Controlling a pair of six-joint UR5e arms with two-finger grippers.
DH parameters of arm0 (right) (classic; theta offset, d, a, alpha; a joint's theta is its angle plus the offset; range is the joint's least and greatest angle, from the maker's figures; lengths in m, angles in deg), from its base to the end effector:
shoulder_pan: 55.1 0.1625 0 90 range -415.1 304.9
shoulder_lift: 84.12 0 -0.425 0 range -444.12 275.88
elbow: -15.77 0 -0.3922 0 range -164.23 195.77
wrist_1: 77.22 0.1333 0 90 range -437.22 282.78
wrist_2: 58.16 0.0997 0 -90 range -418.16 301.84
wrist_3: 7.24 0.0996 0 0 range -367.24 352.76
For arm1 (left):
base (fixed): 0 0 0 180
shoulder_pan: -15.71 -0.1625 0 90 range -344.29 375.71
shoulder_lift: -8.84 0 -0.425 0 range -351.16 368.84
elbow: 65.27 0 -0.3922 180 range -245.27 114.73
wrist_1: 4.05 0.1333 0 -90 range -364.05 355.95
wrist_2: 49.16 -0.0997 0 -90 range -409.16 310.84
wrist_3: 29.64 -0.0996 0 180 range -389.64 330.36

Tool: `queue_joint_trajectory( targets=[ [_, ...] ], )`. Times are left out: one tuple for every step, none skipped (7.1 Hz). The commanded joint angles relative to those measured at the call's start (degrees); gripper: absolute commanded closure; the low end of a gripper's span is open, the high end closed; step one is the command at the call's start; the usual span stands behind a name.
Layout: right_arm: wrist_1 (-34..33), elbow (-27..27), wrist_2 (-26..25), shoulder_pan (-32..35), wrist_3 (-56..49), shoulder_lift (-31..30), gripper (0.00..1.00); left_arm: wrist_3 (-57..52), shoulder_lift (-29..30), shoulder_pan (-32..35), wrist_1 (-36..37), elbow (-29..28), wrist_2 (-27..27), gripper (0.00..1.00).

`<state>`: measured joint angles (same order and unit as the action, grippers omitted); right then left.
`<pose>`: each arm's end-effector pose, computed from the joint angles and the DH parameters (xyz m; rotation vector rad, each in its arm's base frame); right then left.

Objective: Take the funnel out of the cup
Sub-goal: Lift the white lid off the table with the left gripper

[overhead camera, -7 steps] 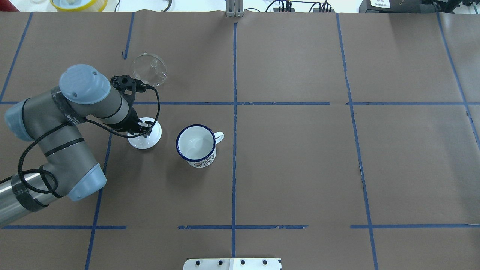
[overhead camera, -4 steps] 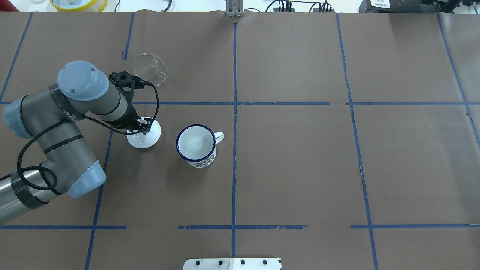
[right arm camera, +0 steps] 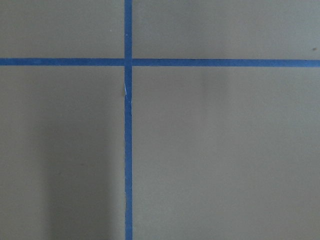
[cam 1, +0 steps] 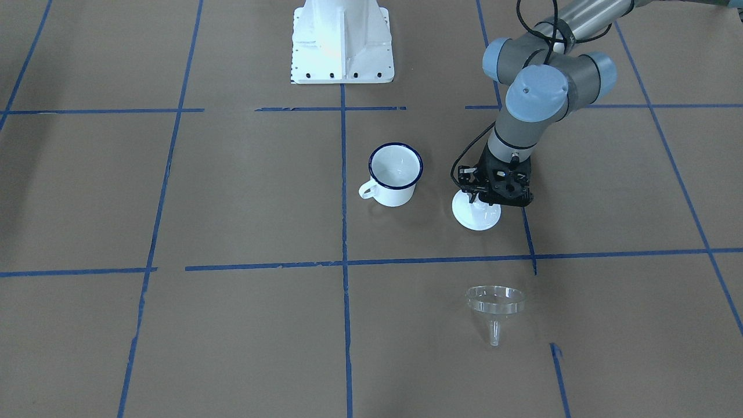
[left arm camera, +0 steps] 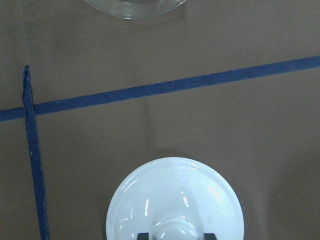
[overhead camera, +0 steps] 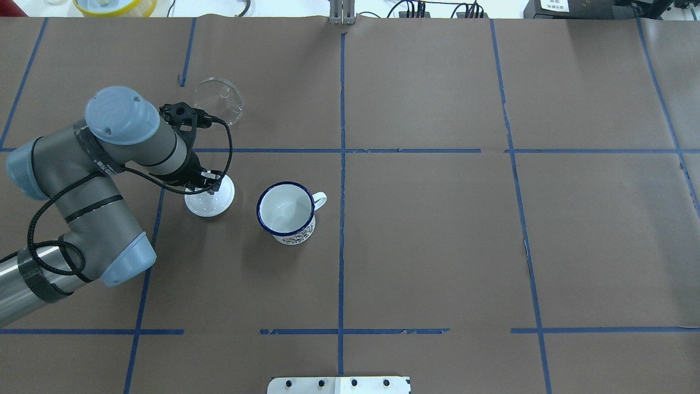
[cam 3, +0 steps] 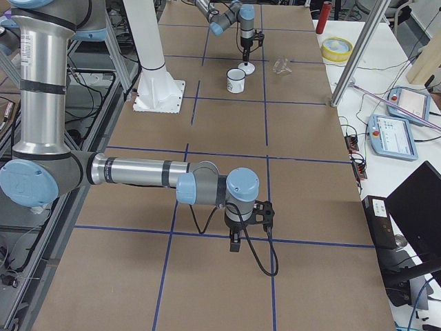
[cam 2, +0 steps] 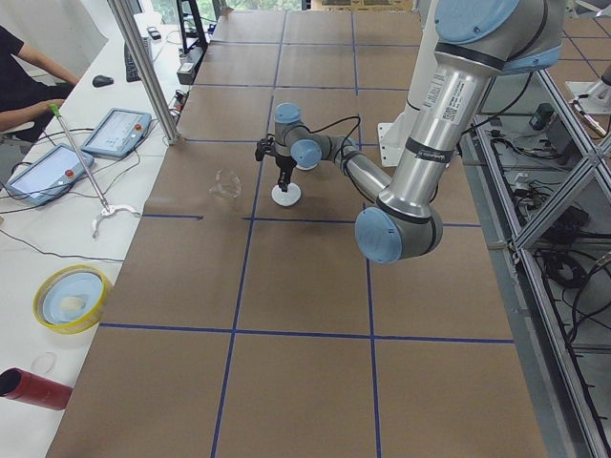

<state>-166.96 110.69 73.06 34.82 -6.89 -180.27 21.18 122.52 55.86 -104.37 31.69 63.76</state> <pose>0.0670 -0.4451 0.6701 -0.0189 -0.7193 0.0106 0.4310 -0.4872 0.3558 0.1554 0.7870 0.1269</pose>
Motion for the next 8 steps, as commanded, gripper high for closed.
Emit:
queue_joint_trajectory(
  targets=[
    [0.0, 0.0, 0.0, 0.0, 0.0, 0.09, 0.0, 0.07, 0.22, -0.07, -0.05, -0.11, -0.07, 0.53],
    [0.0, 0.0, 0.0, 0.0, 0.0, 0.0, 0.0, 0.07, 0.22, -0.07, -0.31, -0.54, -0.07, 0.53],
    [0.0, 0.0, 0.0, 0.0, 0.0, 0.0, 0.0, -0.02, 0.31, -0.16, -0.4, -0.89, -0.07, 0.53],
    [0.0, 0.0, 0.0, 0.0, 0.0, 0.0, 0.0, -0.02, 0.31, -0.16, -0.41, -0.9, -0.07, 0.53],
    [0.0, 0.0, 0.0, 0.0, 0.0, 0.0, 0.0, 0.07, 0.4, -0.16, -0.32, -0.9, -0.07, 0.53],
    [0.0, 0.0, 0.0, 0.0, 0.0, 0.0, 0.0, 0.07, 0.4, -0.16, -0.32, -0.9, -0.07, 0.56],
    [0.0, 0.0, 0.0, 0.0, 0.0, 0.0, 0.0, 0.07, 0.4, -0.07, -0.32, -0.9, -0.07, 0.77],
    [0.0, 0.0, 0.0, 0.0, 0.0, 0.0, 0.0, 0.07, 0.4, 0.02, -0.06, -0.2, 0.11, 1.0]
  ],
)
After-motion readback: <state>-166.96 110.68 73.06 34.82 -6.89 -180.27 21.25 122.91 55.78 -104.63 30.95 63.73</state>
